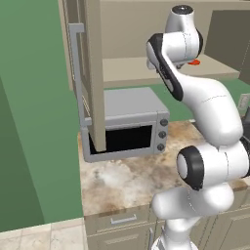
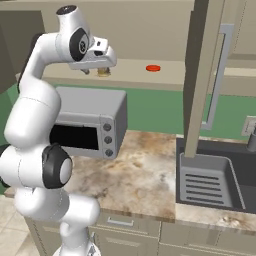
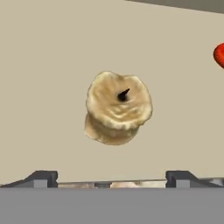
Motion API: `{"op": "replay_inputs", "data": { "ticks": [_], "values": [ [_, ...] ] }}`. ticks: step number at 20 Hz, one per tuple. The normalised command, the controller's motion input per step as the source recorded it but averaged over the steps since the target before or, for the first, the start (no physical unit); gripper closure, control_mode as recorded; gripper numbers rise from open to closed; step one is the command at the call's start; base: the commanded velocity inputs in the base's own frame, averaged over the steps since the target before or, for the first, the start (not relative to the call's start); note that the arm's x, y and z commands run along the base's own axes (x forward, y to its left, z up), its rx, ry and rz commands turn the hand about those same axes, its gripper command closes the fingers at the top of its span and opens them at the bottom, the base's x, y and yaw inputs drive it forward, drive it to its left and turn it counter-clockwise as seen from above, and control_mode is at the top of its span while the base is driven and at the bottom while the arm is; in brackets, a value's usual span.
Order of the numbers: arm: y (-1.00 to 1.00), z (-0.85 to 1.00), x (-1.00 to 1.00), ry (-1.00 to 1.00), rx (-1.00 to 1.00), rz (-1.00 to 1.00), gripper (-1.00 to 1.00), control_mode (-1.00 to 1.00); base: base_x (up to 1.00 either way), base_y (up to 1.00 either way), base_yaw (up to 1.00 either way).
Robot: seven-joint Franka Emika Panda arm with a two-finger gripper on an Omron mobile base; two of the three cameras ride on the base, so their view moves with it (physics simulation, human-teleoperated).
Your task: Pick the candle and candle from the dining table and place them in the open cabinet. Close the cabinet after placing the objects.
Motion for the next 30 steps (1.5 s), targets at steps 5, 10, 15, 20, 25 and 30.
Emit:
{"op": "replay_inputs", "data": {
  "ticks": [5,10,15,20,25,30],
  "values": [
    [0.00,0.01,-0.76,-0.06,0.00,0.00,-1.00,-1.00,0.00,0.00,0.00],
    [0.00,0.00,-0.97,-0.01,0.00,0.00,-1.00,-1.00,0.00,0.00,0.00],
    [0.00,-0.04,-0.93,0.02,0.00,0.00,-1.00,-1.00,0.00,0.00,0.00],
    [0.00,-0.26,-0.75,0.09,0.00,0.00,-1.00,-1.00,0.00,0.00,0.00],
    [0.00,-0.55,-0.62,0.12,0.06,0.00,-1.00,-1.00,0.00,0.00,0.00],
    [0.00,-0.48,-0.48,0.08,0.09,0.00,-1.00,-1.00,0.00,0.00,0.00]
  ]
}}
